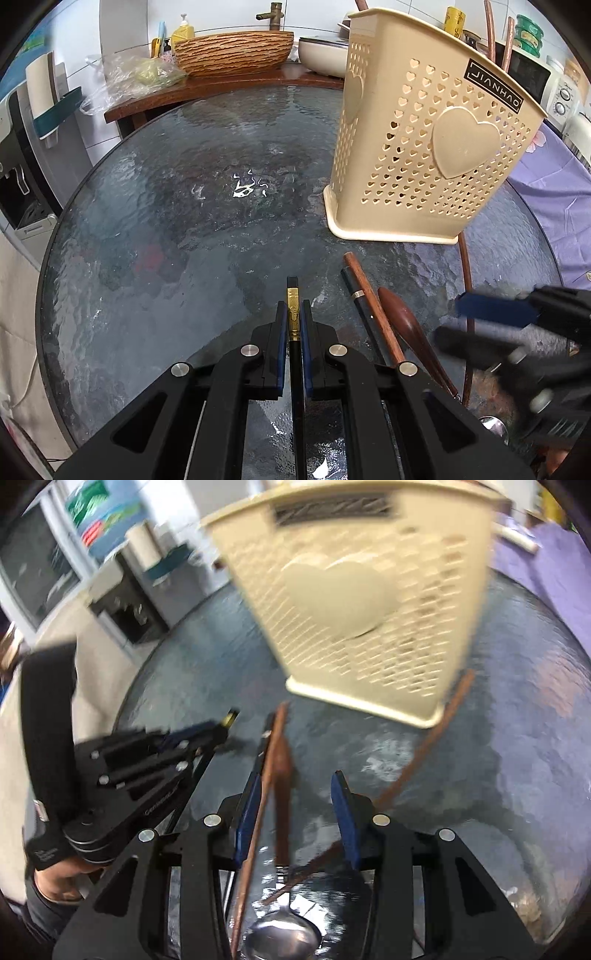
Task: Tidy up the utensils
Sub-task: 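Grasp the brown-handled spoon with the right tool while the left tool holds the pen, then lift the pen and brown-handled spoon with both tools and carry them over the basket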
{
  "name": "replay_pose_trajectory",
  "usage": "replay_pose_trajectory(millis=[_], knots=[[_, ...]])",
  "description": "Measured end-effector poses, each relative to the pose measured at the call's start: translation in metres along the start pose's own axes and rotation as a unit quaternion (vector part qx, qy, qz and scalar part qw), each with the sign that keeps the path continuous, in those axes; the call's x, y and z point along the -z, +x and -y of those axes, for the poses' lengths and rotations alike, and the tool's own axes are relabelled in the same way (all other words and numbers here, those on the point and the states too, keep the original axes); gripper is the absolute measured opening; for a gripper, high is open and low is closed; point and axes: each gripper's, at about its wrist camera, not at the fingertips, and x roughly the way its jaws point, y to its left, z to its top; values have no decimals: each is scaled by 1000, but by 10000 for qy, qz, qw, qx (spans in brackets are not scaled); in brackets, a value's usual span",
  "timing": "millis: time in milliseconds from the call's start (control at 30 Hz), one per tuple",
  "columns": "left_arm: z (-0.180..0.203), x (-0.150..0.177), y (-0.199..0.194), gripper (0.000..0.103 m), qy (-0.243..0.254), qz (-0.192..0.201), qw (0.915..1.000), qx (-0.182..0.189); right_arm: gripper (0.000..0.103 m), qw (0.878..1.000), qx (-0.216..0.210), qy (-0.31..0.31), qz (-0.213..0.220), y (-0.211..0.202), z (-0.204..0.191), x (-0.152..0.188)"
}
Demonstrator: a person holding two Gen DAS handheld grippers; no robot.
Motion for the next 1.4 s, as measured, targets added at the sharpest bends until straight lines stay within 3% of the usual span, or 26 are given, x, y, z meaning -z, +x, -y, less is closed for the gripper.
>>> replay_pose_trajectory(millis=[133, 367, 467, 700, 900, 1100, 1400], knots=[[1, 1, -1, 7, -3, -16, 10000, 9, 31, 9997, 206, -64, -115, 12, -7, -1], [3, 2, 2, 7, 18, -60, 10000, -13, 29, 9979, 492, -354, -232, 25, -31, -9], [4, 1, 3, 7, 42, -76, 10000, -12, 16, 9974, 475, -457, -289, 29, -35, -12], [0, -3, 2, 7, -56, -62, 9999, 61, 16, 9984, 256, -427, -254, 32, -29, -15], [-4, -5, -20, 7, -128, 201, 9996, 142, 16, 9988, -94, -263, 391, -5, -18, -19], [-5, -11, -63, 7, -195, 779, 9966, 181, 16, 9932, -357, -194, 1093, -45, -13, -18], [5, -12, -115, 7, -130, 1440, 9892, 225, 16, 9818, -357, -281, 1846, -101, -12, -3]])
